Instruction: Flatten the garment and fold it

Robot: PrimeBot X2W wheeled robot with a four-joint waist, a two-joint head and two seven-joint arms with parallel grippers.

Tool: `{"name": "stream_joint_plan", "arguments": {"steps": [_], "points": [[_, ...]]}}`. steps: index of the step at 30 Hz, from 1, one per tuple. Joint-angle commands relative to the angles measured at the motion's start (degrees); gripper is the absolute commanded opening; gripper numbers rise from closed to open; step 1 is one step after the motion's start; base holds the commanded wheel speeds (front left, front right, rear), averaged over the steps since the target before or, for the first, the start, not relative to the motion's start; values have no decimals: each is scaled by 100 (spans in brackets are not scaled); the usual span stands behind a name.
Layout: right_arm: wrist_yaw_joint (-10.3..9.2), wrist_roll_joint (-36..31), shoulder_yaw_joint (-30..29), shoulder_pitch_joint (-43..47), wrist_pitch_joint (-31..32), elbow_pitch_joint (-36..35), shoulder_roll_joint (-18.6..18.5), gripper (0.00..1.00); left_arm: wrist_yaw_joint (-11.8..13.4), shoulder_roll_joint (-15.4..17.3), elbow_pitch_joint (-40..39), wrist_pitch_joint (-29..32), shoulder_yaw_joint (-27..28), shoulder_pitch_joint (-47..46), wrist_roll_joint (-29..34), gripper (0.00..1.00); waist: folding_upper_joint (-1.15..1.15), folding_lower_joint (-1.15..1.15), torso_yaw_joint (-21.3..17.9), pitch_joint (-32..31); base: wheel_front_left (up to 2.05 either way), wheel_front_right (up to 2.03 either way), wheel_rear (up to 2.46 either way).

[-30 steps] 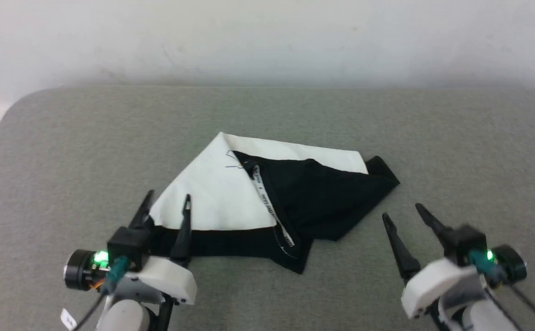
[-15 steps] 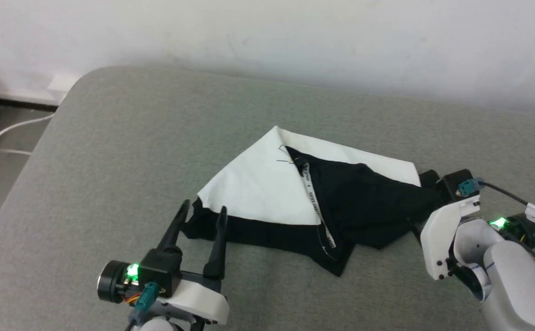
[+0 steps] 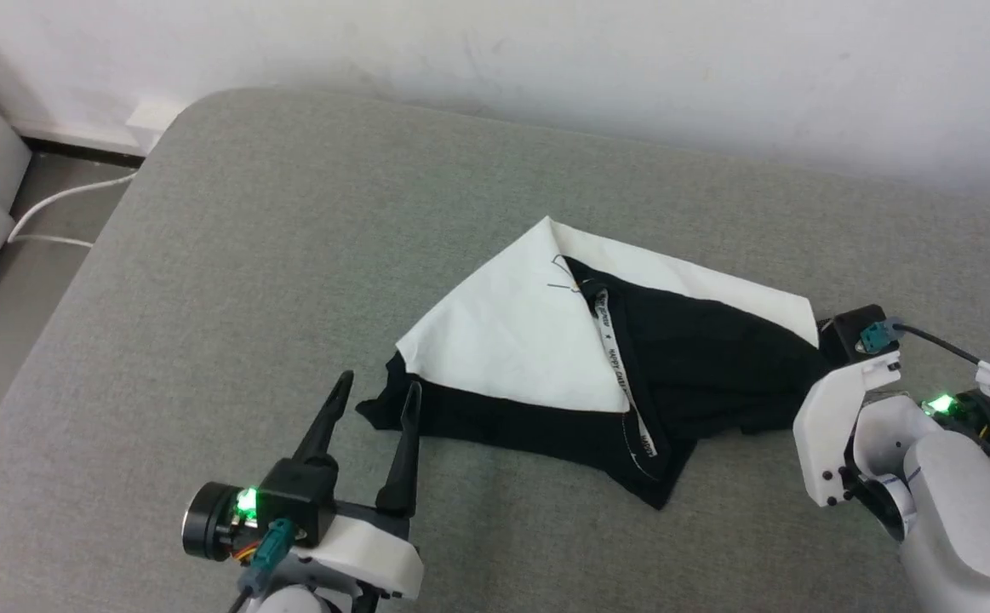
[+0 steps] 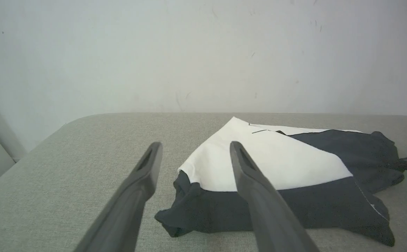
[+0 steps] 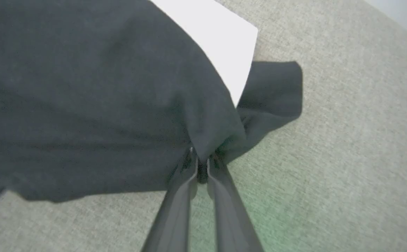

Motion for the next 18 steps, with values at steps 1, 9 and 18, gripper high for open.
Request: {"name": "stream_joint_plan", "arguments": {"steps": [1, 9, 18], "points": [[-15, -60, -49, 232, 3, 113, -77, 0, -44, -32, 34, -27, 35, 53, 48, 100, 0, 0, -240, -199, 0, 0, 0], [-15, -62, -628, 760, 1, -1026, -421, 0, -156, -59, 172, -27, 207, 196, 46, 100, 0, 0, -948, -607, 0, 0, 0], [-15, -173, -1471, 1984, 307, -2100, -301, 100, -306, -199, 236, -27, 221, 209, 87, 100, 0, 0, -1364, -596, 0, 0, 0]]}}
